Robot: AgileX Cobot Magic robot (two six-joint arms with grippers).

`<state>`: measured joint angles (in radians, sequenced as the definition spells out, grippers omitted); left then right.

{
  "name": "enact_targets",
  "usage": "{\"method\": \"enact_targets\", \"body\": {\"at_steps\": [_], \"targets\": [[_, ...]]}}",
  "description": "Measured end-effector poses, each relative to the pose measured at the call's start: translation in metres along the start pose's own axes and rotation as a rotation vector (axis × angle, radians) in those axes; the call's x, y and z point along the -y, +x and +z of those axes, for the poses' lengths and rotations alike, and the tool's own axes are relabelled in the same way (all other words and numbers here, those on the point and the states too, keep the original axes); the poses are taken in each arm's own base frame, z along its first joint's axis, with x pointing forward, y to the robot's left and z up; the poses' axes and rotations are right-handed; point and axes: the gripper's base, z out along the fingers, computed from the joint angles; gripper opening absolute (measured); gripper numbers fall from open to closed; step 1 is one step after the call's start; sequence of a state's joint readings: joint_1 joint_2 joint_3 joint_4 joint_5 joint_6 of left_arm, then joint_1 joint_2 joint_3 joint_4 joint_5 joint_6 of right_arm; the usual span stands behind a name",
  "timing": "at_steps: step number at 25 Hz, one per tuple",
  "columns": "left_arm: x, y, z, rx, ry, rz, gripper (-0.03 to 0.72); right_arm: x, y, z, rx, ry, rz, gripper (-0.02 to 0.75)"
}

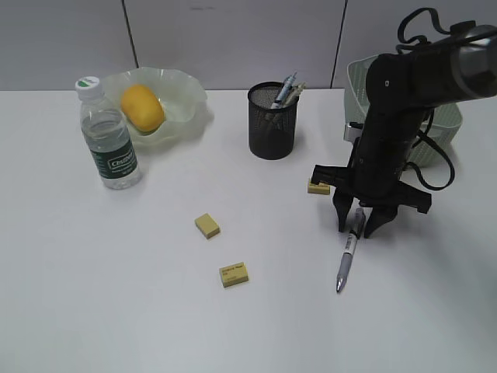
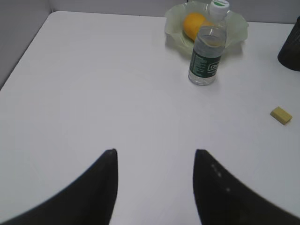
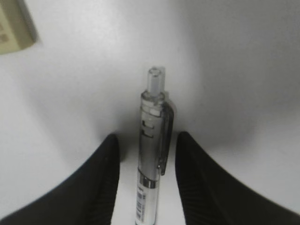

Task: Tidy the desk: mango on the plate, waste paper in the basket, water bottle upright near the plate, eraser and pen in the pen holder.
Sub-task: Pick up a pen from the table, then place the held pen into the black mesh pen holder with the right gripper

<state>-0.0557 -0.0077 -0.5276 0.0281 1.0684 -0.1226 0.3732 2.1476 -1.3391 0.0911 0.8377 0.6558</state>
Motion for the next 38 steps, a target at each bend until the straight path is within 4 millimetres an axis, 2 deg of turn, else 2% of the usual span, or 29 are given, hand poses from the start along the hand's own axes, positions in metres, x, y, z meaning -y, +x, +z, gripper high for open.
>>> {"method": "enact_targets", "body": {"at_steps": [6,7,19,26,38], "targets": [[0.000,0.000,0.000,0.000,0.000,0.000,0.393,0.000,0.000,0.000,0.003,-0.002,-0.020,0.162],[0.000,0.000,0.000,0.000,0.000,0.000,0.393,-0.001,-0.001,0.000,0.005,-0.003,-0.032,0.153],[0.000,0.000,0.000,0.000,0.000,0.000,0.377,-0.004,-0.001,0.000,0.017,-0.038,-0.332,0.153],[0.000,0.000,0.000,0.000,0.000,0.000,0.376,-0.004,0.001,-0.002,-0.021,-0.027,-0.393,0.153],[0.000,0.000,0.000,0.000,0.000,0.000,0.364,-0.017,-0.006,-0.041,-0.129,-0.004,-0.451,0.153]]}}
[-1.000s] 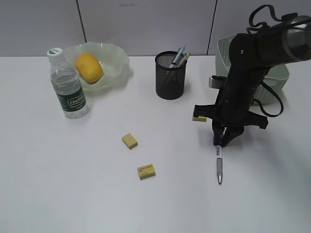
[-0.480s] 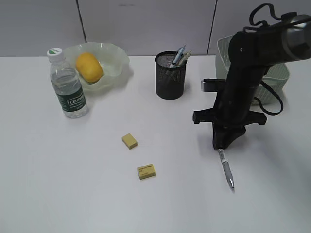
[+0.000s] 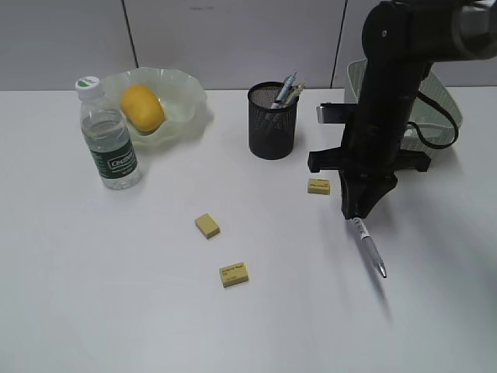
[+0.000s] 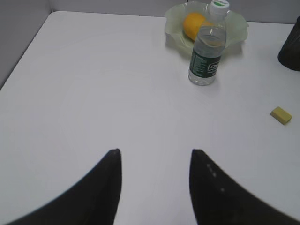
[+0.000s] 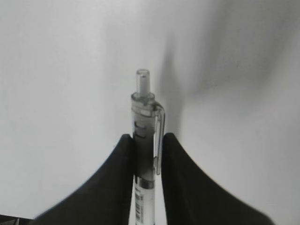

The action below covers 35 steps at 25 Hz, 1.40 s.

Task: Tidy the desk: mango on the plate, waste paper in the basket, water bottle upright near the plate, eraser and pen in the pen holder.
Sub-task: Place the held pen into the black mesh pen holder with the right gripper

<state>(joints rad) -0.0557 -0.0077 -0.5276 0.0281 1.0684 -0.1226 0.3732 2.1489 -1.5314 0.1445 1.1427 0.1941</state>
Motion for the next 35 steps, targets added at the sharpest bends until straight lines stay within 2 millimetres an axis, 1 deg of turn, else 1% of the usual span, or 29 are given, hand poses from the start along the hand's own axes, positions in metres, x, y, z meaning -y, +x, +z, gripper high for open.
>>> {"method": "enact_targets", "body": {"at_steps": [4,12,14,18,23,29,35], "targets": [[0.000,0.000,0.000,0.000,0.000,0.000,0.363,-0.002,-0.001,-0.008,-0.013,-0.006,-0.002,0.153],[0.000,0.000,0.000,0.000,0.000,0.000,0.362,-0.005,-0.002,-0.011,-0.016,-0.034,-0.020,0.153],[0.000,0.000,0.000,0.000,0.000,0.000,0.362,-0.008,-0.005,-0.017,0.006,-0.043,-0.032,0.153],[0.000,0.000,0.000,0.000,0.000,0.000,0.362,-0.014,-0.017,-0.040,0.094,-0.067,-0.053,0.153],[0.000,0.000,0.000,0.000,0.000,0.000,0.362,-0.017,-0.021,-0.064,0.204,-0.081,-0.065,0.153],[0.000,0.000,0.000,0.000,0.000,0.000,0.360,-0.021,-0.027,-0.098,0.451,-0.116,-0.076,0.153],[0.000,0.000,0.000,0.000,0.000,0.000,0.353,-0.024,-0.031,-0.128,0.663,-0.158,-0.097,0.153]]}}
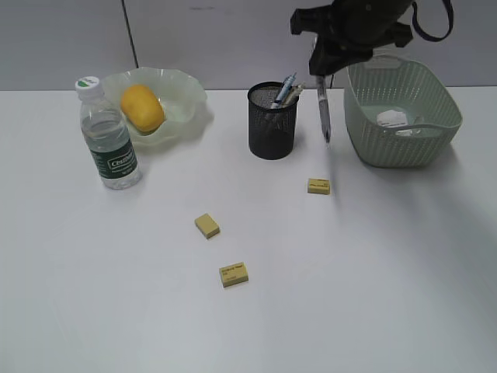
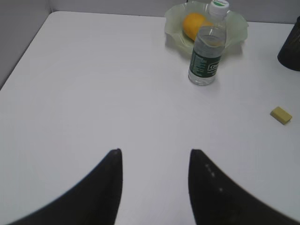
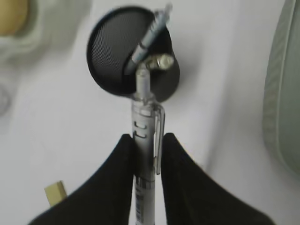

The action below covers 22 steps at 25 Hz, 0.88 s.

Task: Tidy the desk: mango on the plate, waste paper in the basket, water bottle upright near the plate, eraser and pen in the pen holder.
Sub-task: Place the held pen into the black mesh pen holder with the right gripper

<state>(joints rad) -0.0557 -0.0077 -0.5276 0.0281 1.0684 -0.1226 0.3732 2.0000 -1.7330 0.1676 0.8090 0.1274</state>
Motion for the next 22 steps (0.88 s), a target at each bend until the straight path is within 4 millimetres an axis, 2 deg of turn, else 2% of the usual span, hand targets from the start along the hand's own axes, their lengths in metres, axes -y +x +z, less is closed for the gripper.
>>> {"method": "enact_targets", "body": {"at_steps": [5,9,11,22], "targets": [[0.000,0.000,0.000,0.000,0.000,0.000,0.310,-0.015,-0.013,-0.004,0.179,-0.042,-0.057,0.153],[0.000,0.000,0.000,0.000,0.000,0.000,0.290,-0.034,-0.015,0.002,0.322,-0.063,-0.130,0.153],[0.000,0.000,0.000,0.000,0.000,0.000,0.283,-0.038,-0.014,0.005,0.384,-0.071,-0.143,0.153],[0.000,0.000,0.000,0.000,0.000,0.000,0.272,-0.031,-0.006,0.022,0.709,-0.079,-0.202,0.153]]}}
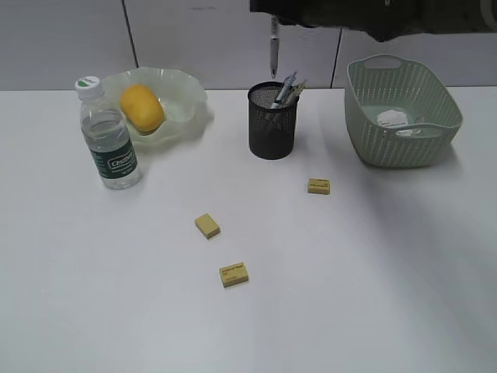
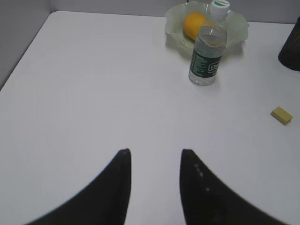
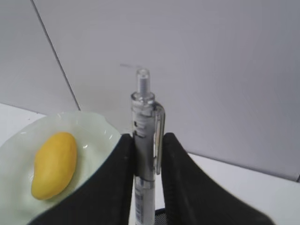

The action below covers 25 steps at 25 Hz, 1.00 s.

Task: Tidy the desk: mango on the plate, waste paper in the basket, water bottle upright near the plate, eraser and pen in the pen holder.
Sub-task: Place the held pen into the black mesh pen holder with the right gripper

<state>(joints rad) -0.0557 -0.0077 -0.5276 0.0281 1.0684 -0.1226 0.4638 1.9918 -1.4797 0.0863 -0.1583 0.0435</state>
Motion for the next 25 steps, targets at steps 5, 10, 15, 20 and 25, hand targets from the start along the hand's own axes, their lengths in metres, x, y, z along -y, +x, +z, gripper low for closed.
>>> {"method": "enact_targets", "body": {"at_steps": [5,10,15,20,25], "targets": [[0.000,0.000,0.000,0.000,0.000,0.000,0.270,0.002,0.012,0.006,0.086,-0.002,-0.044,0.153],[0.000,0.000,0.000,0.000,0.000,0.000,0.267,0.005,0.035,0.021,0.089,0.002,-0.063,0.153],[0.000,0.000,0.000,0.000,0.000,0.000,0.267,0.006,0.041,0.025,0.122,0.003,-0.087,0.153],[0.000,0.000,0.000,0.000,0.000,0.000,0.267,0.007,0.050,0.031,0.123,0.007,-0.121,0.153],[0.000,0.000,0.000,0.000,0.000,0.000,0.263,0.010,0.053,0.032,0.117,0.012,-0.126,0.152]]}}
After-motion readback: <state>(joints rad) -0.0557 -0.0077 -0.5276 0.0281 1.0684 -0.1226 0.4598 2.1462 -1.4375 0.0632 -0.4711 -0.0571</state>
